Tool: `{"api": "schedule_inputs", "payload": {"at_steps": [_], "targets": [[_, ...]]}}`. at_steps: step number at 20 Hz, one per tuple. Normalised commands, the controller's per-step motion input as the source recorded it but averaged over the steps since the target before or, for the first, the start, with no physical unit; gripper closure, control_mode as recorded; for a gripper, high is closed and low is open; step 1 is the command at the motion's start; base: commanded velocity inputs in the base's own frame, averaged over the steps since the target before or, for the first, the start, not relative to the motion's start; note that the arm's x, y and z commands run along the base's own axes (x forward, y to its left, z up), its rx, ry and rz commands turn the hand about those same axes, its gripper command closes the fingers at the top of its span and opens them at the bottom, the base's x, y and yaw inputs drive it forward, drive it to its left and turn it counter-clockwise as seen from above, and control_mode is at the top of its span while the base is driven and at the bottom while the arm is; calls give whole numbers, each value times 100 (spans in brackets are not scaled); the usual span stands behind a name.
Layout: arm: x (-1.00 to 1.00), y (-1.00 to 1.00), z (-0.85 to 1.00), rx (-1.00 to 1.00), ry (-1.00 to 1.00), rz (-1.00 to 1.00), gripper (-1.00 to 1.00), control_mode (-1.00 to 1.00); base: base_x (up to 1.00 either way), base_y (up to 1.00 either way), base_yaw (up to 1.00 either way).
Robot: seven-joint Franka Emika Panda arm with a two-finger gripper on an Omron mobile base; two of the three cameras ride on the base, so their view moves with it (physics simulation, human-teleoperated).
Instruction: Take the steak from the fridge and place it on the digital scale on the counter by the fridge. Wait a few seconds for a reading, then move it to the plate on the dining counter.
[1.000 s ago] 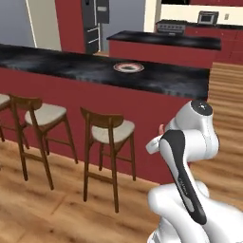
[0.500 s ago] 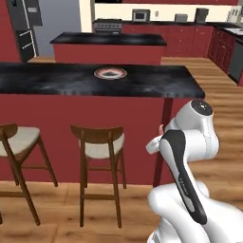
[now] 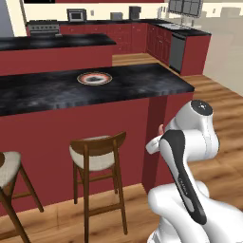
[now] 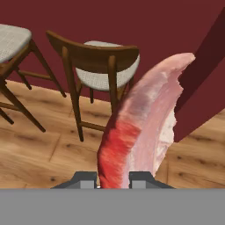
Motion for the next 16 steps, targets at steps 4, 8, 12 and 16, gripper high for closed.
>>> {"api": "schedule_inputs", "payload": {"at_steps": [4,8,12,16], "targets": [[0,0,0,0,0,0,100,100,54,58,-51],[0,0,0,0,0,0,100,100,83,59,-44],[0,0,0,0,0,0,100,100,86,61,-34],[15,23,0,0,4,-13,100,-100,36,32,-15]]}}
